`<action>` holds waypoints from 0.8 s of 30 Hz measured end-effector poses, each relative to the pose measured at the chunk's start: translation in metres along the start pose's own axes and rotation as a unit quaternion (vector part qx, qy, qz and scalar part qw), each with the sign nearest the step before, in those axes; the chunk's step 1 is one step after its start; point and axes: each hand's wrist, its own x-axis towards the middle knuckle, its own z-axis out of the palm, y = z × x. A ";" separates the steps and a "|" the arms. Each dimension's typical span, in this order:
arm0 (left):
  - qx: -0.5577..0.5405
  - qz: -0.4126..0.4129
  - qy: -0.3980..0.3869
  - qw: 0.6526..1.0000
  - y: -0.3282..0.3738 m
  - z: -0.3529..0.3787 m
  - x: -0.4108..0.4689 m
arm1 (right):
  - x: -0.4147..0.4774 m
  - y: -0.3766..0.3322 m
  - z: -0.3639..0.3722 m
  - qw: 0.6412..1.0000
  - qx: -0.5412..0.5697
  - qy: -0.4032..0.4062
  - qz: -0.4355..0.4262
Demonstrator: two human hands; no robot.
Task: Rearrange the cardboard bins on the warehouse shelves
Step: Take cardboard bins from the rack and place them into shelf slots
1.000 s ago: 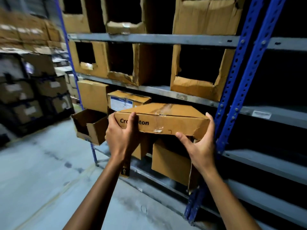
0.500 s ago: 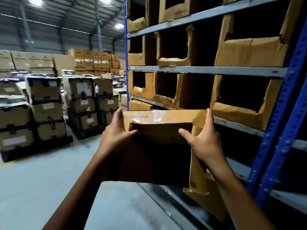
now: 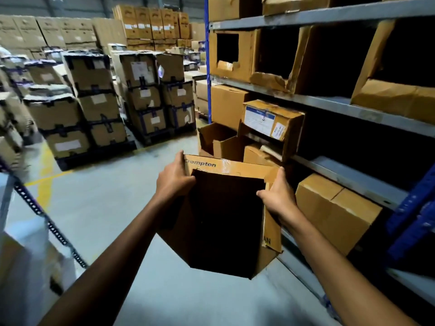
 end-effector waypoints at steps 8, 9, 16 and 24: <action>0.053 0.017 -0.111 0.992 -0.033 0.041 0.064 | 0.055 -0.018 0.050 0.981 -0.186 -0.011 -0.050; 0.068 0.037 -0.128 0.989 -0.032 0.044 0.072 | 0.063 -0.023 0.057 0.977 -0.199 -0.021 -0.071; 0.170 0.242 -0.230 0.927 -0.019 0.084 0.117 | 0.105 -0.036 0.117 0.936 -0.290 -0.145 -0.134; 0.178 0.371 -0.238 0.880 -0.026 0.119 0.133 | 0.128 -0.026 0.129 0.919 -0.365 -0.116 -0.087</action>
